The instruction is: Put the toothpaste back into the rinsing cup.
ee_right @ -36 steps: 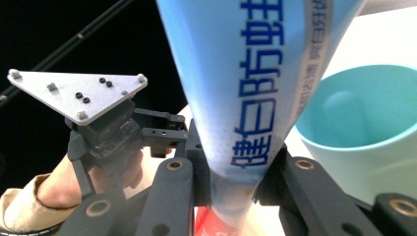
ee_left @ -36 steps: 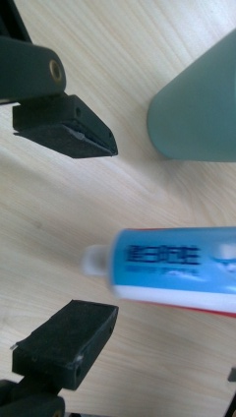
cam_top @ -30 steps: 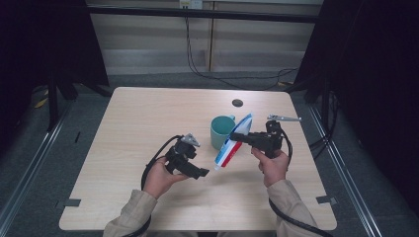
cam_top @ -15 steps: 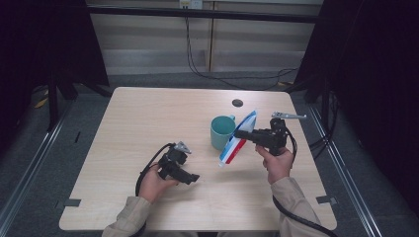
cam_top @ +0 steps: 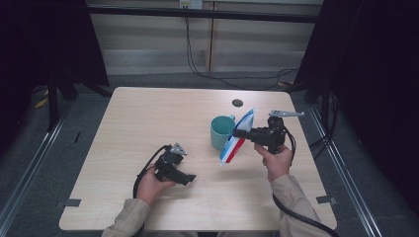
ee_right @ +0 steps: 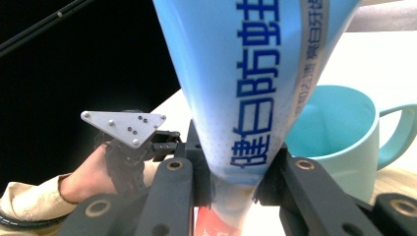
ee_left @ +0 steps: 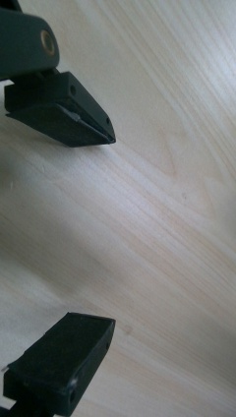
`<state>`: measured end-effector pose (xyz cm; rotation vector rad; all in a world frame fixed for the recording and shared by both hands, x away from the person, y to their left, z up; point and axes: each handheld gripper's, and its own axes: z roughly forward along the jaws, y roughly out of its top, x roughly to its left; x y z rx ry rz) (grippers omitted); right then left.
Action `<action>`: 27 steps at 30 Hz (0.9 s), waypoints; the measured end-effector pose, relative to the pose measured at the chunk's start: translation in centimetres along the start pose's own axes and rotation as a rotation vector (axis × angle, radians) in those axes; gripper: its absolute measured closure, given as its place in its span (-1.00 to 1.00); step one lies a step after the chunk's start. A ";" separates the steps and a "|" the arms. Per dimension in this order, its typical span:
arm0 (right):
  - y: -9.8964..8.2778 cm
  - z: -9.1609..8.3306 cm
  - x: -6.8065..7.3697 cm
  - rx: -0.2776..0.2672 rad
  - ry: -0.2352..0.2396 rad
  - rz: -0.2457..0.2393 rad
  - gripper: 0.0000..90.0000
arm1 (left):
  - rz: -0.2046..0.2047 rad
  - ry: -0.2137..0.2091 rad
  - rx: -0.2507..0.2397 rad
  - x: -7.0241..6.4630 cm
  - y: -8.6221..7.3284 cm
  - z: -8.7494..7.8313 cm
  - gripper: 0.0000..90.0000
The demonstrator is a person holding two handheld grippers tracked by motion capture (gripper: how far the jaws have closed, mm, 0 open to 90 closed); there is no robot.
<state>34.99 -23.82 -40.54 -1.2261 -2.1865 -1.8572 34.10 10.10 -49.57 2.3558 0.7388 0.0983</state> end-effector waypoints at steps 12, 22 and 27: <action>0.9 -0.3 0.3 -0.001 -0.008 -0.015 0.63 | 0.076 0.054 -0.045 -0.1 -1.3 0.3 -0.93; 1.7 -0.6 0.4 -0.002 -0.017 -0.030 0.63 | 0.081 0.057 -0.087 -0.1 -1.9 0.4 -1.00; 2.2 -0.5 0.5 0.006 -0.026 -0.042 0.63 | 0.079 0.058 -0.105 -0.1 -2.0 0.4 -1.00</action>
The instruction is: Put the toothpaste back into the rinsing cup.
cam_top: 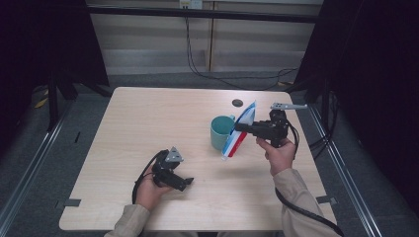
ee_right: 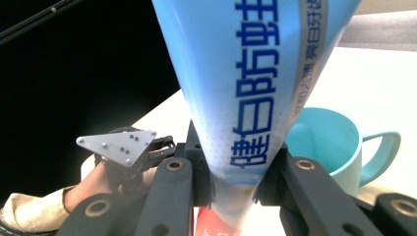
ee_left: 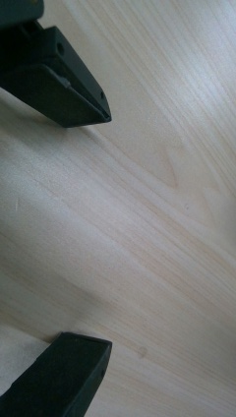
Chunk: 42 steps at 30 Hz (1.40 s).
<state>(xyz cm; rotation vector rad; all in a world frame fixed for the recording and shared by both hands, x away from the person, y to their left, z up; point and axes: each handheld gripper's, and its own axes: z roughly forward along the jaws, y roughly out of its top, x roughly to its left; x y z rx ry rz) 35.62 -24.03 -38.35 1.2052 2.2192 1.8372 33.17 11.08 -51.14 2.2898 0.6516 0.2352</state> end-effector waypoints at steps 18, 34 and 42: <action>1.9 -0.6 0.0 -0.003 -0.025 -0.021 0.63 | 0.001 -0.003 0.001 0.1 0.0 0.0 -1.00; 3.8 -1.3 0.0 -0.018 -0.042 -0.039 0.63 | -0.004 0.000 -0.001 0.1 0.0 0.0 -0.99; 5.0 -1.2 0.1 -0.025 -0.052 -0.046 0.63 | -0.010 0.002 -0.005 0.0 0.0 0.0 -0.99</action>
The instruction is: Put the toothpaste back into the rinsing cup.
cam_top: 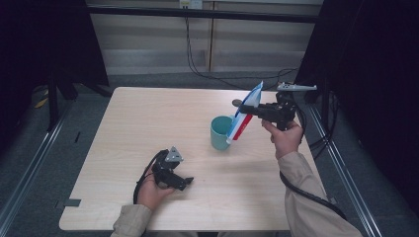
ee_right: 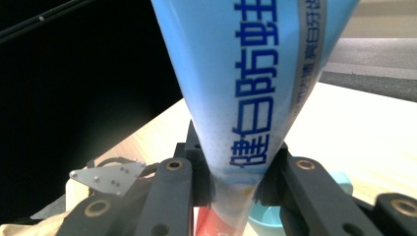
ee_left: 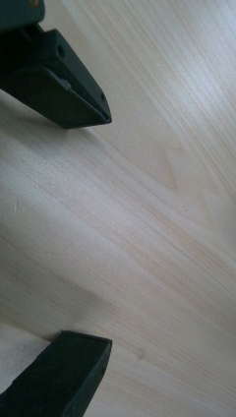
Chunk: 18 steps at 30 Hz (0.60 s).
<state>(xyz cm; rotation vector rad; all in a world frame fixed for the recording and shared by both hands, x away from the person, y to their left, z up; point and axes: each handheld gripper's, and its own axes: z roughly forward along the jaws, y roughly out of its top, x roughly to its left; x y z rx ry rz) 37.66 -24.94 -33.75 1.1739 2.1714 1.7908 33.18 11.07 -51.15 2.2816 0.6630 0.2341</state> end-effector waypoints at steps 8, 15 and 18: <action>1.4 0.3 0.3 0.004 -0.010 -0.022 0.63 | 0.005 0.004 0.002 0.0 0.0 0.0 -0.99; 2.2 0.8 0.5 0.012 -0.023 -0.037 0.63 | 0.001 0.003 -0.001 0.0 0.0 0.0 -0.98; 2.6 1.1 0.5 0.011 -0.026 -0.034 0.63 | 0.001 0.006 -0.002 0.0 0.0 0.0 -0.98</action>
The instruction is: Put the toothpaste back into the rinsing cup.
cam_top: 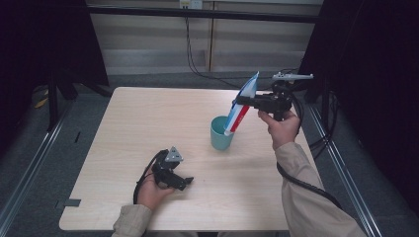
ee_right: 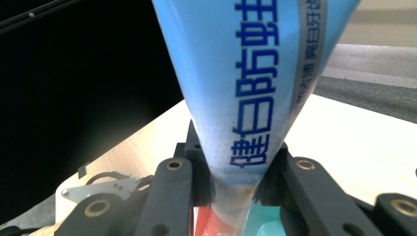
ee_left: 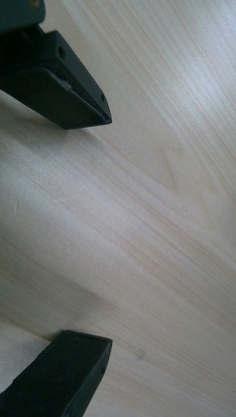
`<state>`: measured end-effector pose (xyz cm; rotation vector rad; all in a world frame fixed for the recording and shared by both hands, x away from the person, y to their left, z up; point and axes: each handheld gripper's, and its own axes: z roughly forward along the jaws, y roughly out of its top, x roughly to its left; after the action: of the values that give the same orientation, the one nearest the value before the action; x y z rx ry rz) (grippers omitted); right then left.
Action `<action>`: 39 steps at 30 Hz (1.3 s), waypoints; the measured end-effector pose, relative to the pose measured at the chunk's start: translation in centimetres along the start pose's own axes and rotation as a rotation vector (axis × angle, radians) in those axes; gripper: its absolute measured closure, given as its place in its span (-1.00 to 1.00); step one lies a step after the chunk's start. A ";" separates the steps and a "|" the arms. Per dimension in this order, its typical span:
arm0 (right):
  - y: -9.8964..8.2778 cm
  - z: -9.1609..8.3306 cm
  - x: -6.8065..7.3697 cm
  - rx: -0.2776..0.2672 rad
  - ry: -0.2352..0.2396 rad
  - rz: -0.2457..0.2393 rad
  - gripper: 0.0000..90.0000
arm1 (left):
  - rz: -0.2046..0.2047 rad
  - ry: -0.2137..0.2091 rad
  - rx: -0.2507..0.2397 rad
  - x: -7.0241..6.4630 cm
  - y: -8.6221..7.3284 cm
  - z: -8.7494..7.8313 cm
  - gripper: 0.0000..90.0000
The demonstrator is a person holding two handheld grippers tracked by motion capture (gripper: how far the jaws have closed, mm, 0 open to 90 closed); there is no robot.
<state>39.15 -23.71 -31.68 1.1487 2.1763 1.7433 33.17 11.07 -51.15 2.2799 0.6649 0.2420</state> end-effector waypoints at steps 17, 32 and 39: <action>1.1 1.0 -0.6 -0.028 -0.050 0.003 0.62 | -0.008 0.004 -0.011 0.0 0.0 0.0 -0.95; 1.1 1.8 -1.0 -0.033 -0.087 0.009 0.62 | -0.003 0.009 -0.010 0.0 0.0 0.0 -0.94; 1.0 2.4 -1.2 -0.023 -0.119 0.001 0.63 | -0.004 0.008 -0.011 0.0 0.0 0.0 -0.93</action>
<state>41.79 -22.55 -31.99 1.2147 2.0817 1.6510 33.18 11.13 -51.15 2.2684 0.6712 0.2527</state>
